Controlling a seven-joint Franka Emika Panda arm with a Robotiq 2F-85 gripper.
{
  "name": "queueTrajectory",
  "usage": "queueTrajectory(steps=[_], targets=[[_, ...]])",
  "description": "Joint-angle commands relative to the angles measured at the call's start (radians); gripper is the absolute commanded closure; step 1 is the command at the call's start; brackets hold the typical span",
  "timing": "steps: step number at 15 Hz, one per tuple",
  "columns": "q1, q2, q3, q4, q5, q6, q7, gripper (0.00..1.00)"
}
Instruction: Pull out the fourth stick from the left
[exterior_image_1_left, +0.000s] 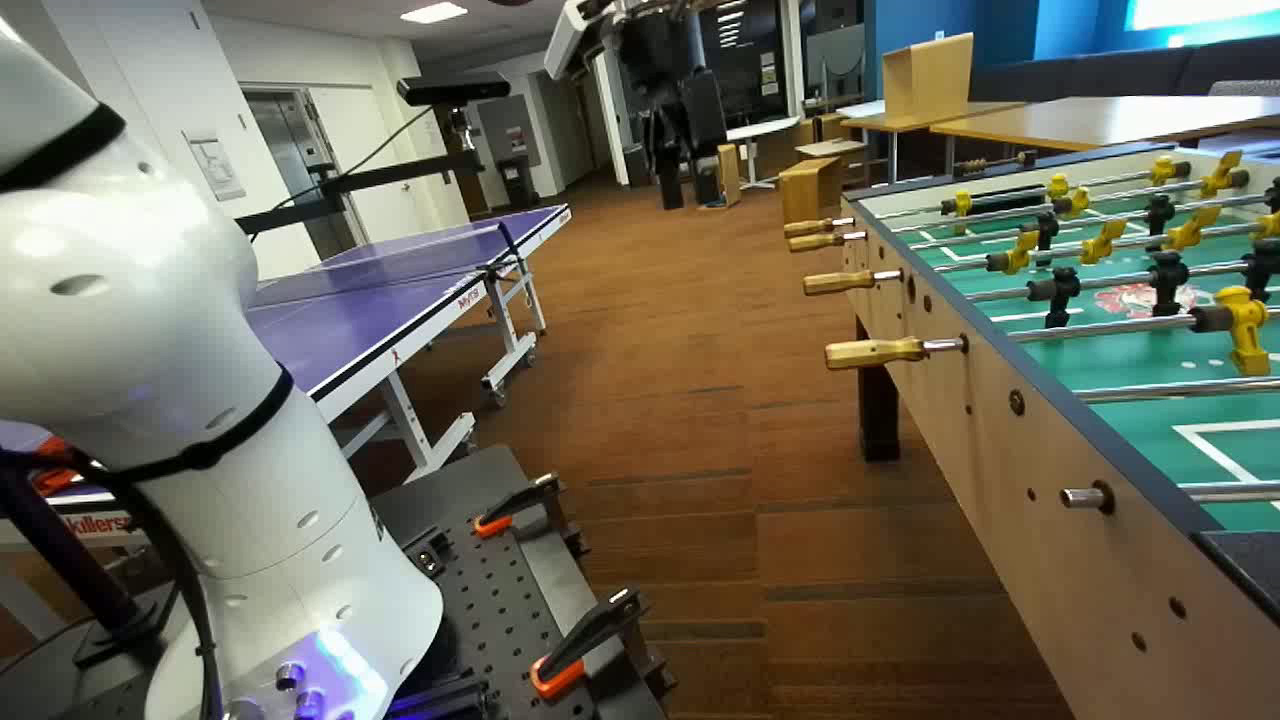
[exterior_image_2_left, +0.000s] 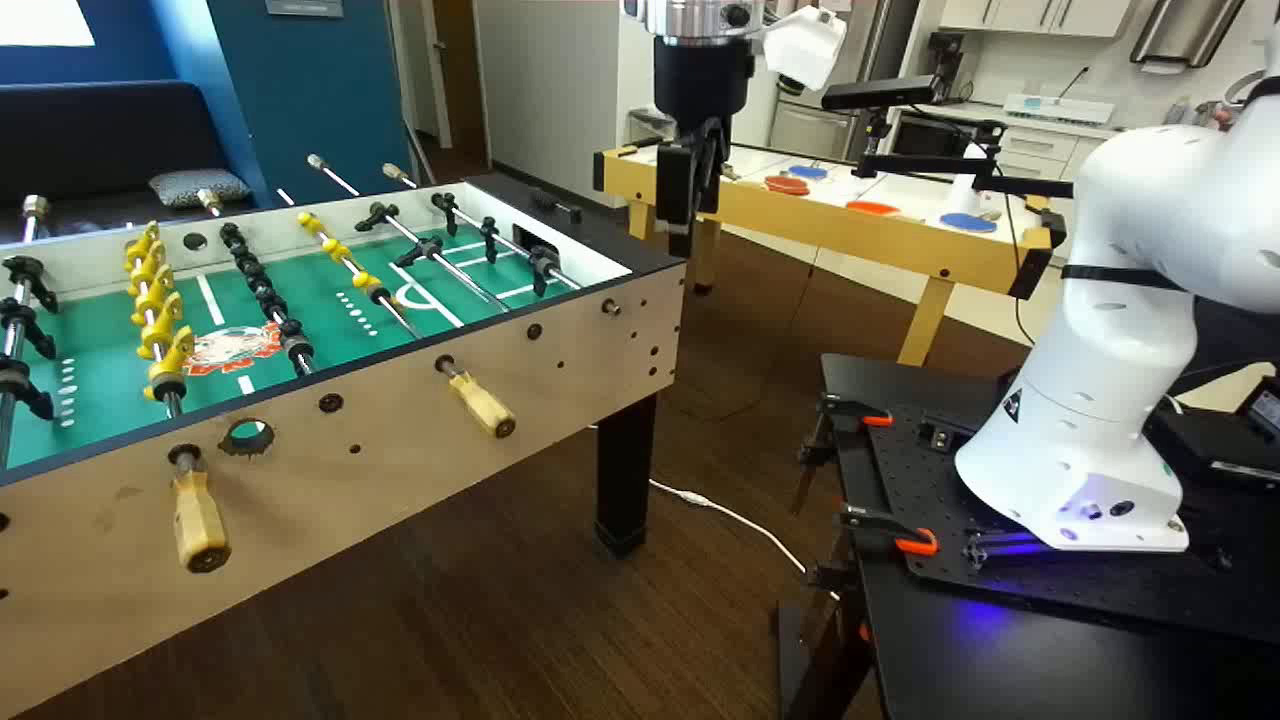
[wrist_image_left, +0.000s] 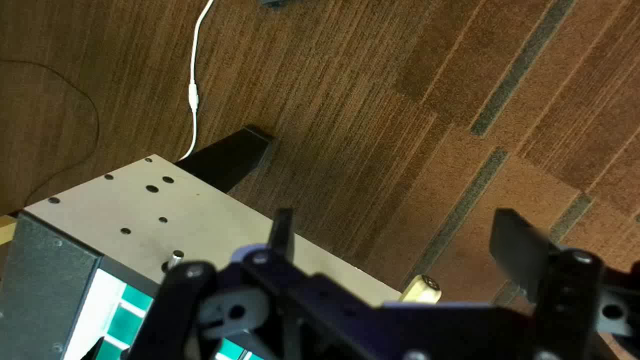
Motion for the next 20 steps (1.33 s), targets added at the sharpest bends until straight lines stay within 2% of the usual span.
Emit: queueTrajectory(steps=[1, 12, 16, 20], targets=[[0.018, 0.001, -0.017, 0.001, -0.006, -0.002, 0.004, 0.00], [0.025, 0.027, -0.011, 0.027, 0.002, 0.016, 0.013, 0.00], [0.046, 0.137, -0.002, 0.124, 0.021, 0.107, 0.034, 0.00], [0.071, 0.309, -0.001, 0.275, 0.026, 0.223, 0.097, 0.00]])
